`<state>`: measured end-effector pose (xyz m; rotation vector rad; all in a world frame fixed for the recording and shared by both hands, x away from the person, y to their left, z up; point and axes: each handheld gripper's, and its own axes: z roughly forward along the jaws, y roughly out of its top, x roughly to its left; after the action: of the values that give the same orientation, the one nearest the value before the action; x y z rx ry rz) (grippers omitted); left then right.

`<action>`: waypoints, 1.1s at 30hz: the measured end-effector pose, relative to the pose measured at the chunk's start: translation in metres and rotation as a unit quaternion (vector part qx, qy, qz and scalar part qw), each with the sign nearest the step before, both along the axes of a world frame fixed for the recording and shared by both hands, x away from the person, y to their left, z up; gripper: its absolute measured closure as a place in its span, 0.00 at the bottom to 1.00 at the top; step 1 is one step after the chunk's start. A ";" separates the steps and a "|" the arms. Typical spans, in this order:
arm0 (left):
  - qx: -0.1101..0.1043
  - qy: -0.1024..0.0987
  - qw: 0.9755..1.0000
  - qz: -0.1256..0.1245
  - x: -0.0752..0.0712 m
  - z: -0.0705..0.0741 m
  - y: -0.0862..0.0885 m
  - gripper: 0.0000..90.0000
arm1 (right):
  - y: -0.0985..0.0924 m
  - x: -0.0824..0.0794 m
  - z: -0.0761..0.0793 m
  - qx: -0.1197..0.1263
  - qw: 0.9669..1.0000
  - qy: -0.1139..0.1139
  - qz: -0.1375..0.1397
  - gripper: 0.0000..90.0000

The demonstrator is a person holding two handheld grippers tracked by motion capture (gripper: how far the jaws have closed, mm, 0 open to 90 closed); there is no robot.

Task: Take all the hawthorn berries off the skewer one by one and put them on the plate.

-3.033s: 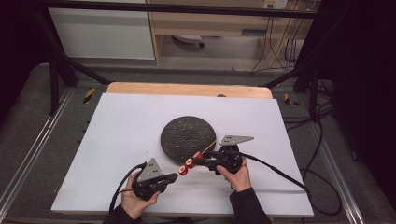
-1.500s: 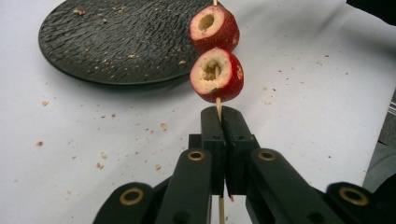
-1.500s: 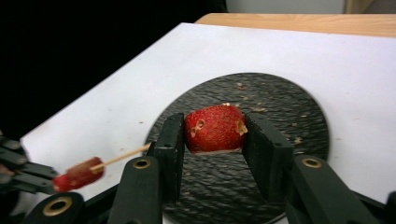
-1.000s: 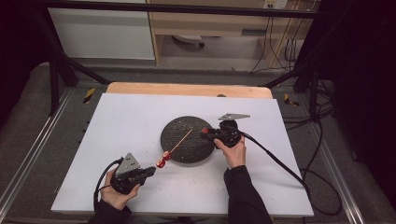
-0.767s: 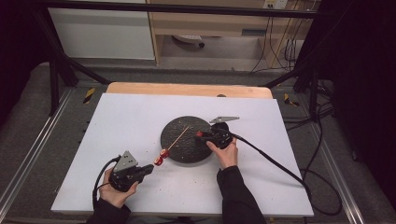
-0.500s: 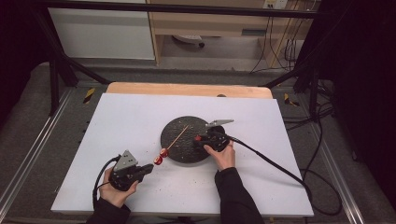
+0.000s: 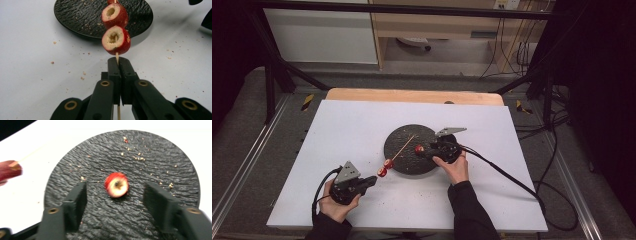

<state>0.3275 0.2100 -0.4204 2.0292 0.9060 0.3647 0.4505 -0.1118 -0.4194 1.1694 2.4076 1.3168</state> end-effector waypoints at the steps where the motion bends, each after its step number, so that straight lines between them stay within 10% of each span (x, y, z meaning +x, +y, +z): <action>1: 0.000 0.000 1.000 0.000 0.000 0.000 0.000 0.98 | -0.001 -0.002 0.002 0.002 1.000 0.001 0.002 0.32; 11: -0.004 0.001 1.000 -0.007 -0.001 0.001 -0.004 0.98 | -0.016 -0.033 0.017 0.028 1.000 0.004 0.014 0.08; 33: 0.007 -0.010 0.998 -0.064 -0.006 0.011 -0.054 0.98 | -0.044 -0.085 0.013 0.080 0.996 0.000 0.027 0.05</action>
<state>0.3218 0.1563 -0.4099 2.0804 0.7582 0.3205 0.3657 -0.1557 -0.4061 1.1486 2.3863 1.5527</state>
